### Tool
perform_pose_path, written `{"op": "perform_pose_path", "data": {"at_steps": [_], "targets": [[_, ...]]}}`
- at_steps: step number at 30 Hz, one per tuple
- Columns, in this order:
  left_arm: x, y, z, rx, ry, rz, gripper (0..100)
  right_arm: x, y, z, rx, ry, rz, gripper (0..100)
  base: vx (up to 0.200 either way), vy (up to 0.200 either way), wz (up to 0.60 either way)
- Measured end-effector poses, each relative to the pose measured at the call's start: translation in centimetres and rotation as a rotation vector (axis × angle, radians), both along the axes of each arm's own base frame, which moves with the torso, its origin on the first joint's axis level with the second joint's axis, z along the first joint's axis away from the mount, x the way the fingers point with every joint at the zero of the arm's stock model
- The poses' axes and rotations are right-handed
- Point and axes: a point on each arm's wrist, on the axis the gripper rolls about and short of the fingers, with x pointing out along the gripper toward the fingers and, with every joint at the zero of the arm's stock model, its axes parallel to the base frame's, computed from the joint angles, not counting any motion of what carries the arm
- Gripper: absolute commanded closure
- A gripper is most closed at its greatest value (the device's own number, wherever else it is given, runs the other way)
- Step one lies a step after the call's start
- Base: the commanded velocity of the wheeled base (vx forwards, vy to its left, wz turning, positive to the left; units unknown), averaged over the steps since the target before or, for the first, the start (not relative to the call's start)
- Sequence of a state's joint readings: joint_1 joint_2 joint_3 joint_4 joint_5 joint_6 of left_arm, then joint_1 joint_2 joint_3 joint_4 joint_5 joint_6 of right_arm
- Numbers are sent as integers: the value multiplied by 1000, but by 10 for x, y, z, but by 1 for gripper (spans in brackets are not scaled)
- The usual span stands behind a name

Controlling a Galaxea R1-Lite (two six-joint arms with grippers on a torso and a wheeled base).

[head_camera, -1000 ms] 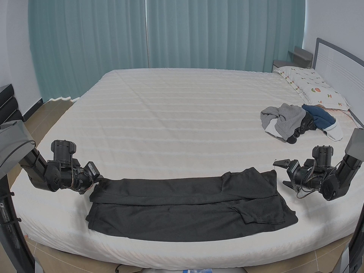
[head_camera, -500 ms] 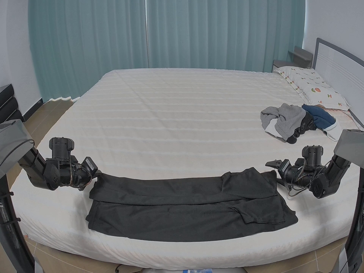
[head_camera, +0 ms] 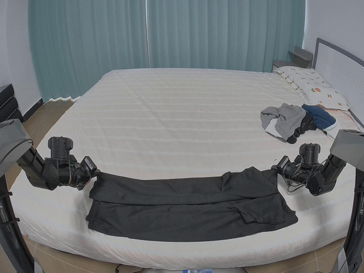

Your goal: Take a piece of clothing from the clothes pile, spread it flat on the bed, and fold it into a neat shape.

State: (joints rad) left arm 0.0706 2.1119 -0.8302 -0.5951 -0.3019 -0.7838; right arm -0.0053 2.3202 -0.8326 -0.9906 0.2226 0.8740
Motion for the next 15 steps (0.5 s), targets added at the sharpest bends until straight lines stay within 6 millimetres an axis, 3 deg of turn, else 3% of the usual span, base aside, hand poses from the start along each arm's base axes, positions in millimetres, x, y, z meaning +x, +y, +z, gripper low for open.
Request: {"op": "perform_pose_path", "data": {"at_steps": [3, 4, 15], "targets": [[0, 0, 1, 1, -3, -1, 100, 0, -1, -1, -2, 2, -2, 100, 0, 0, 0], [-1, 0, 1, 1, -2, -2, 0, 0, -1, -2, -3, 3, -2, 0, 0, 0, 0], [-4, 0, 0, -2, 6, -4, 0, -3, 1, 7, -10, -22, 7, 0, 0, 0, 0]]}}
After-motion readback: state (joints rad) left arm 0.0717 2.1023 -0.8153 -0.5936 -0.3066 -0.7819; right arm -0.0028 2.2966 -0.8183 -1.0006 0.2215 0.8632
